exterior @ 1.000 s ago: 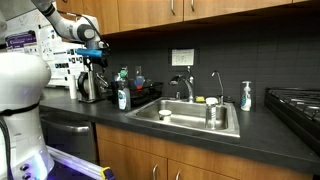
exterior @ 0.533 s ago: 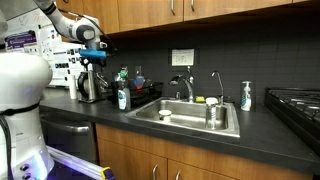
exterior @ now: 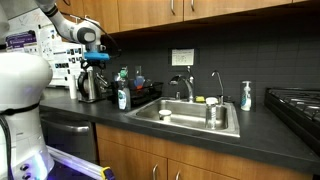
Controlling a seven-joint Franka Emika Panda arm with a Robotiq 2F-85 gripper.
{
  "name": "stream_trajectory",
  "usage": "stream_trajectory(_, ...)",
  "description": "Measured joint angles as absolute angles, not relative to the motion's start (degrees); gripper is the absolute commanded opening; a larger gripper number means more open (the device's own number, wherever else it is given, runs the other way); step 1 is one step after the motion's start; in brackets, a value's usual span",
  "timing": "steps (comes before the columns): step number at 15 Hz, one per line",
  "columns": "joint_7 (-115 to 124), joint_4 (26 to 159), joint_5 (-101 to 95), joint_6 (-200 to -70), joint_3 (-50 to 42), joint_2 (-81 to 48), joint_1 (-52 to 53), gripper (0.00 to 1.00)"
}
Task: Remove the safety knife from the dish rack
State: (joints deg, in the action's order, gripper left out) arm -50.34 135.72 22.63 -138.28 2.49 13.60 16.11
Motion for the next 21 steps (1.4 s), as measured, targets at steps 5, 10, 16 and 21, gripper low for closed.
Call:
stream_trajectory(5,-53.9,134.6,22.5,-139.8,2.6,11.3,16.1,1.00)
stream_trajectory(10,-55.8,132.0,21.8,-141.1,3.0,7.9,15.7,1.00)
stream_trajectory(16,-56.4,128.5,20.5,-141.4,3.6,4.2,14.3,1.00)
stream_trajectory(21,-58.2,125.2,20.5,-141.1,4.0,1.5,12.5,1.00)
